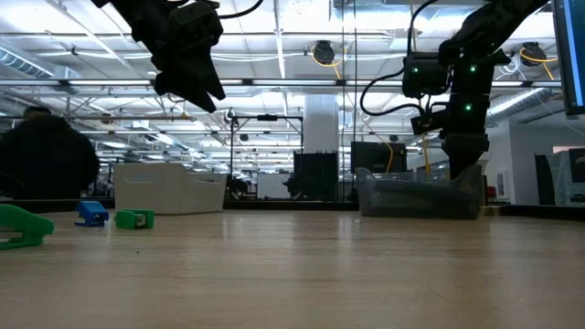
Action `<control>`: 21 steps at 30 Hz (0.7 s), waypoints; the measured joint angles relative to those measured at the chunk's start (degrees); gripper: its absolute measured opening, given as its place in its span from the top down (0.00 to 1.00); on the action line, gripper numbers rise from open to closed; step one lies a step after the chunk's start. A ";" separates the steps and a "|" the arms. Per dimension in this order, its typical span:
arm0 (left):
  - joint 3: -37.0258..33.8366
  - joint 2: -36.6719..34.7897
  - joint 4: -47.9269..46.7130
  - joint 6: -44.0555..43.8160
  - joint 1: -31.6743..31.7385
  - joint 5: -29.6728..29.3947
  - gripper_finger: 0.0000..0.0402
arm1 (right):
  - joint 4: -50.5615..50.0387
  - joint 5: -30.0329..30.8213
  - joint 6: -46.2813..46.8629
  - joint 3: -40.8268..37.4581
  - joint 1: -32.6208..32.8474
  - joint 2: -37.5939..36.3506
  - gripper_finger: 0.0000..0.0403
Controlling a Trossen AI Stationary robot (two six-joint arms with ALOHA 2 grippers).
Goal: Pick and place Stapler, Stapler remover, tape
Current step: Put the yellow stapler into the black bin, then put the blue stapler into the black bin
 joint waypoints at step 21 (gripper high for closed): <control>0.00 0.00 0.00 0.04 0.01 0.00 0.46 | 1.46 0.00 -1.41 0.00 0.00 0.00 0.67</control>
